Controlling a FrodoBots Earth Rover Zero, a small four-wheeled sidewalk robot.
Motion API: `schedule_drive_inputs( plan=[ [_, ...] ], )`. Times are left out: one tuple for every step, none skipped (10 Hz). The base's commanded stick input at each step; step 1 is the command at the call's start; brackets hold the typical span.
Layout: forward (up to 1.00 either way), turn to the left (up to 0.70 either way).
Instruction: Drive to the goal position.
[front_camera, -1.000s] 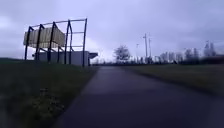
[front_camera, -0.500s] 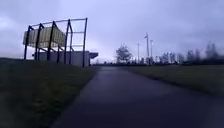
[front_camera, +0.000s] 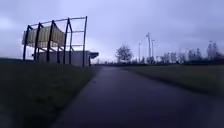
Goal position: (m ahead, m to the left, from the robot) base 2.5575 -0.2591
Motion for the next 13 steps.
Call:
schedule_drive_inputs(
  plan=[
    [1.0,0.0],
    [1.0,0.0],
    [1.0,0.0],
    [1.0,0.0],
    [1.0,0.0],
    [1.0,0.02],
    [1.0,0.03],
    [1.0,0.25],
    [1.0,0.28],
    [1.0,0.22],
    [1.0,0.08],
    [1.0,0.02],
    [1.0,0.02]
  ],
)
